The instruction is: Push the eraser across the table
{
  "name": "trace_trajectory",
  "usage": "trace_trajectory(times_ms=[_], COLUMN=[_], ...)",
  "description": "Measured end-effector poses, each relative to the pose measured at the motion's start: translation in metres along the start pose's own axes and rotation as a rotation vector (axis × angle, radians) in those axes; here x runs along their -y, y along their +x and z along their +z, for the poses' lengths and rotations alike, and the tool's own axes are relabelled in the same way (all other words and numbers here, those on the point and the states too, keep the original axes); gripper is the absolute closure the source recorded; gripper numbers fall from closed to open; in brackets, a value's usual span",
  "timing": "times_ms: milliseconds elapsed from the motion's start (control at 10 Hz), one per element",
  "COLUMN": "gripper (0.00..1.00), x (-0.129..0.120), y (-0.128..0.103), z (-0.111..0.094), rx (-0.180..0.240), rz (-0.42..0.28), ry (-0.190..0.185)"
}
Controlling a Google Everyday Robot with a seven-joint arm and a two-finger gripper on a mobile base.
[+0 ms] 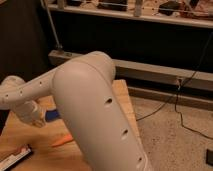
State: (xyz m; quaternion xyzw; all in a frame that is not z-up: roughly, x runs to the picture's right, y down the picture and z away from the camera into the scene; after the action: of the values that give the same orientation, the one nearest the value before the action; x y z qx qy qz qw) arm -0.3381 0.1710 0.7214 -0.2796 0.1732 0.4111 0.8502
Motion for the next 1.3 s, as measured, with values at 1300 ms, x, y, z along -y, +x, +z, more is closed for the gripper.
trace_trajectory(times_ms=[1300], gripper=[1.00], x=[-0.050], y=[0.027], z=[0.027], rx=[-0.056], rz=[-0.097], ry=[0.059])
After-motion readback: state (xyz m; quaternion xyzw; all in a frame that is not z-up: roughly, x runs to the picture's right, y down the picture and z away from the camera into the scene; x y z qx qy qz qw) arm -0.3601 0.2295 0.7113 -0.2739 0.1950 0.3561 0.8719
